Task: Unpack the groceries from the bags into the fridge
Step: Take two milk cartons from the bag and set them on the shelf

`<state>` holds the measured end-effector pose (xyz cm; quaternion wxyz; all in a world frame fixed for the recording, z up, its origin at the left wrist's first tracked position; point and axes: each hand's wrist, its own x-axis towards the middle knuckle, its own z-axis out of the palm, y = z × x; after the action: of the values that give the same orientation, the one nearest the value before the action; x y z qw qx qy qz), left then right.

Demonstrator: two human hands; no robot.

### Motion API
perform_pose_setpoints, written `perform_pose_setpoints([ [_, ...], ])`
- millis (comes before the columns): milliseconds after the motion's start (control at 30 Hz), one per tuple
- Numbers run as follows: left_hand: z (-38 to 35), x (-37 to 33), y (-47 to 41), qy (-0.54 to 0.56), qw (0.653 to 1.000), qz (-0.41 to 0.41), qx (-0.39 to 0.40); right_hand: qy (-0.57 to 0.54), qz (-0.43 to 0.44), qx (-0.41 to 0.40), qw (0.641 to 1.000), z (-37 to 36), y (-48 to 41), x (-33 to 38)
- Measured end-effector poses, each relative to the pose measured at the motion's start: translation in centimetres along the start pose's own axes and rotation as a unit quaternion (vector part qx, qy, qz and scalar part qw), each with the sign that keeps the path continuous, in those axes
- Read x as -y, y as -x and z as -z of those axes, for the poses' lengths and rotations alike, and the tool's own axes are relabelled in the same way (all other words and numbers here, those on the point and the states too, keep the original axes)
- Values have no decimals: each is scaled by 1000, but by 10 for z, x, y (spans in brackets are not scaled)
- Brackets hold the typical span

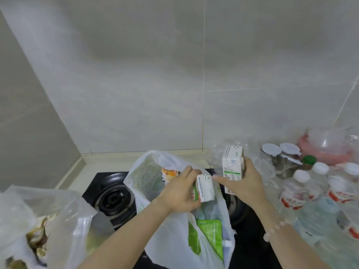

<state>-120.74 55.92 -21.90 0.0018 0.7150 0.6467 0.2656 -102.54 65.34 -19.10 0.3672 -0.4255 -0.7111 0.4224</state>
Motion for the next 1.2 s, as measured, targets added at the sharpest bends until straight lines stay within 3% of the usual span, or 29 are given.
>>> perform_pose_setpoints([
  [267,62,-28,13,64,955,172,-231,19,66,-34,997,-30,2,51],
  [433,120,-37,22,75,874,340,-340,32,71,-61,995,-63,9,101],
  [667,189,-47,69,-30,790,425,-441,-20,106,-53,993,-104,35,148],
  [800,204,-70,110,-64,734,452,-503,-64,163,26,984,-132,63,171],
  [1000,225,-125,178,-114,585,509,-621,-128,259,172,942,-162,124,216],
  [1200,212,-228,282,-268,475,577,-609,-203,296,366,859,-164,263,247],
])
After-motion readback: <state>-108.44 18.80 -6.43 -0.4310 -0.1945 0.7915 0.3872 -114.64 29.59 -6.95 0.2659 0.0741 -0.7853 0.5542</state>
